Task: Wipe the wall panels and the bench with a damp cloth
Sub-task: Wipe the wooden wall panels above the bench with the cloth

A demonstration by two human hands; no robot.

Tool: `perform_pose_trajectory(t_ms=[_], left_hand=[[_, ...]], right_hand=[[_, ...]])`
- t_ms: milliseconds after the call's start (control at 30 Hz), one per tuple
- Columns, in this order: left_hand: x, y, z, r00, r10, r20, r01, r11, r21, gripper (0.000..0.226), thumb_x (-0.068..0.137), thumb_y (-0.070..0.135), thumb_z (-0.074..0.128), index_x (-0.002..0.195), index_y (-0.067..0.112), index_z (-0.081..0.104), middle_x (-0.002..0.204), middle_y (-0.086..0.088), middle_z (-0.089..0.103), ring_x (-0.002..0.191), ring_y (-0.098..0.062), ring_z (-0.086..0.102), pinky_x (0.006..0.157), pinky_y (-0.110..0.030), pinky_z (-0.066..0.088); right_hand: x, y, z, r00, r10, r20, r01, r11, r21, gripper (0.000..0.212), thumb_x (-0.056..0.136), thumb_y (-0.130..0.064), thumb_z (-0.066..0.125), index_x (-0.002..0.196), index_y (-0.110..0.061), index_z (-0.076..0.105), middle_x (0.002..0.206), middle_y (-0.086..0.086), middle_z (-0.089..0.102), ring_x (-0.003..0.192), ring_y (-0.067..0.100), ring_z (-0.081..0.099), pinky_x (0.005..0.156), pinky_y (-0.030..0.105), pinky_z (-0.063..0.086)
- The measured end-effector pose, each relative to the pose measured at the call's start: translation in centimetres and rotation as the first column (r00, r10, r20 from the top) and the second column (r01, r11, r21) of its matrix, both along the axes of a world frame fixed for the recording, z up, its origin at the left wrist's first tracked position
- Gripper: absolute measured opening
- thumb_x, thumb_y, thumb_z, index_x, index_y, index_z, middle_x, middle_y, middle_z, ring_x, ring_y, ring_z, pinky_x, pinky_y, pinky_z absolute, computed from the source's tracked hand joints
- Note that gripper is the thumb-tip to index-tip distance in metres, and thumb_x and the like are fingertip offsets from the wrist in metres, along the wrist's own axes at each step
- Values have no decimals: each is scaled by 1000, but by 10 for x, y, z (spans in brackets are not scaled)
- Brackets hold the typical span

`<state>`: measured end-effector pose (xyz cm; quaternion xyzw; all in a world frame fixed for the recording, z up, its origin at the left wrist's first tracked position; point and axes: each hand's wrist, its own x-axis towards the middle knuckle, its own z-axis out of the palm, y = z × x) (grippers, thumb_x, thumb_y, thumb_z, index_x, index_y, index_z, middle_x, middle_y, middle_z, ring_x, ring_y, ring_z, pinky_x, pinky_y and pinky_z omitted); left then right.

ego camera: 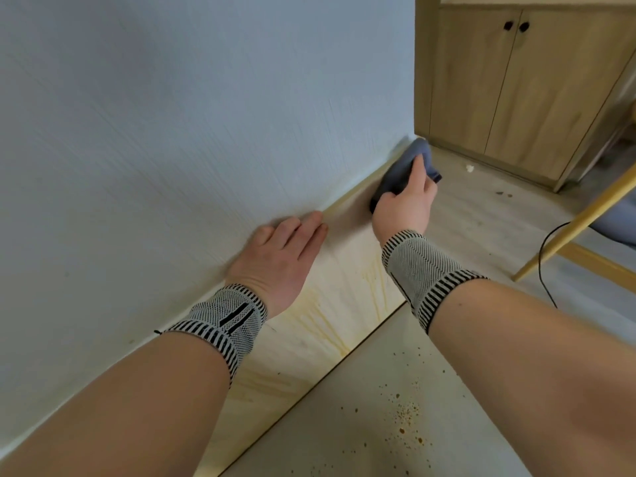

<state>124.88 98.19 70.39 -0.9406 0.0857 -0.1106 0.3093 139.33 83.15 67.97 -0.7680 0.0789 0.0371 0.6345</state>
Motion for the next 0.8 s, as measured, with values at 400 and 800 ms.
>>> perform_pose_trajectory(t_ms=[400,800], left_hand=[[0,-1,1,999,-33,9,33,999,3,60,84,20,60,141,8,48,149,-9,46,117,-30,47,85,-42,34],[-2,-4,9,999,-34,-22,33,999,-15,59,81,17,32,135,7,53,146,-11,49,111,-32,55,78,-40,33]], right_hand=[[-51,25,-13,1000,-5,-4,6,995,95,67,94,-5,45,153,-27,22,153,1,22,121,11,42,93,23,37],[-93,34,-40,966,203,-161,-204,979,10,78,92,2,48,155,-23,9,155,3,13,126,24,46,102,33,44]])
